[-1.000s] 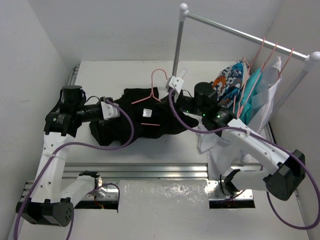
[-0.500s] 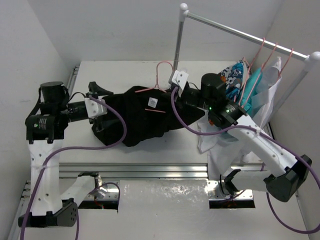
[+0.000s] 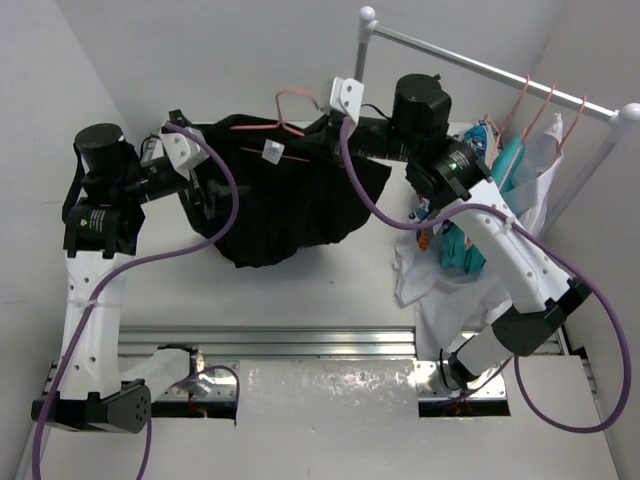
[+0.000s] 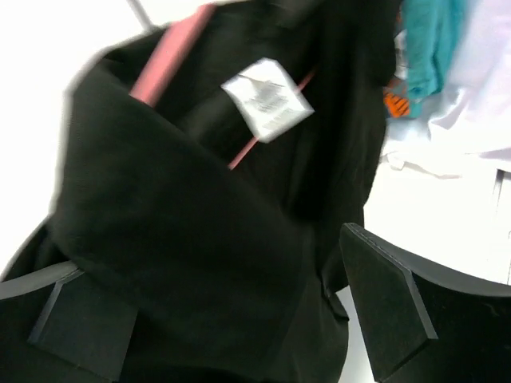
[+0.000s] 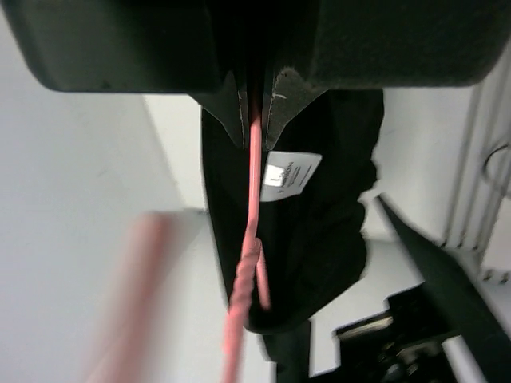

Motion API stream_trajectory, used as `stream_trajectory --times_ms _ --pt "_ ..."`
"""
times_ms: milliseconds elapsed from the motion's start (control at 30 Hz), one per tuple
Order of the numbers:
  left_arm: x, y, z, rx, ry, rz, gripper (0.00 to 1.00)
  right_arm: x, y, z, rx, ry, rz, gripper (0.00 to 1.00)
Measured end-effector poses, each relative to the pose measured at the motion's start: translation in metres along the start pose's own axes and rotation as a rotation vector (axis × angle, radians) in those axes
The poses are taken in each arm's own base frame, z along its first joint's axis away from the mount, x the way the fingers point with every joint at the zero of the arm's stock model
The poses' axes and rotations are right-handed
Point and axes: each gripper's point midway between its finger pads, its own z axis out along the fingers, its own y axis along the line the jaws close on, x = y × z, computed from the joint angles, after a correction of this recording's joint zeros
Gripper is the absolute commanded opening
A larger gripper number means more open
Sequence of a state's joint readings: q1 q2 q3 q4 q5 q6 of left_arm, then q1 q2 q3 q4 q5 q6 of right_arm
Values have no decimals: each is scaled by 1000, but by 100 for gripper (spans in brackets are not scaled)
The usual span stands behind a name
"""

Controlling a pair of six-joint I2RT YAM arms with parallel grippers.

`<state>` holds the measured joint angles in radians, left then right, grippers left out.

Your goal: Place the shirt on the hanger

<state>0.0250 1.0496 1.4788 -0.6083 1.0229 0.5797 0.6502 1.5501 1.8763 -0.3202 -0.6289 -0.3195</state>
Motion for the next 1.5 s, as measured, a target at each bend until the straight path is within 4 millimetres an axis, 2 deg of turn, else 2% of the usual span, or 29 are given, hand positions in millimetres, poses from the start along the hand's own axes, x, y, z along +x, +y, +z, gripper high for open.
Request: stream_trajectory --times_ms 133,267,333,367,467,533,633,667,833,967,1067,1100,1133,1200,1233,1300,1333,1367,1400,1433,1467,1500 --pt "13 6 2 -30 37 -43 99 36 24 5 -88 62 60 0" --pt "14 -3 0 3 53 -51 98 68 45 8 -143 121 109 0" --pt "15 -10 -2 30 58 -44 93 77 51 8 -157 141 123 0" --pt "17 -15 -3 50 65 -37 86 80 52 9 -159 147 126 0" --pt "21 -29 -8 102 80 -19 72 90 56 9 -161 166 133 0" --pt "25 -39 -12 124 95 -8 71 96 57 9 -162 180 139 0" --pt "27 -45 -16 128 106 18 81 103 59 9 -161 194 147 0" --pt "29 -47 -18 123 112 25 87 106 61 9 -163 197 150 0" --pt "35 -42 -17 99 122 35 94 120 71 8 -184 213 174 0" --pt "52 -40 -2 114 137 4 94 123 81 9 -228 199 199 0" --pt "76 -49 18 174 161 -40 91 119 88 9 -260 177 204 0" --pt "85 -52 23 191 175 -62 87 118 91 9 -271 171 206 0" --pt "95 -56 28 205 187 -85 74 116 93 9 -282 163 207 0" --pt "110 -61 32 215 212 -127 59 115 96 8 -296 152 209 0" --pt "115 -62 34 213 218 -136 41 114 98 7 -303 145 208 0" --pt "118 -62 35 198 218 -146 17 113 100 6 -307 139 208 0" --pt "119 -60 35 185 217 -139 1 113 101 6 -312 135 210 0" --pt "117 -57 35 172 210 -129 0 114 103 6 -316 133 215 5" --pt "115 -57 35 165 204 -127 0 115 104 7 -315 130 217 18" --pt "113 -57 34 154 199 -125 0 115 104 7 -310 129 224 37" --pt "111 -56 32 139 195 -122 0 117 103 8 -296 129 227 66" --pt "109 -56 31 125 190 -120 0 119 102 8 -280 133 236 73"
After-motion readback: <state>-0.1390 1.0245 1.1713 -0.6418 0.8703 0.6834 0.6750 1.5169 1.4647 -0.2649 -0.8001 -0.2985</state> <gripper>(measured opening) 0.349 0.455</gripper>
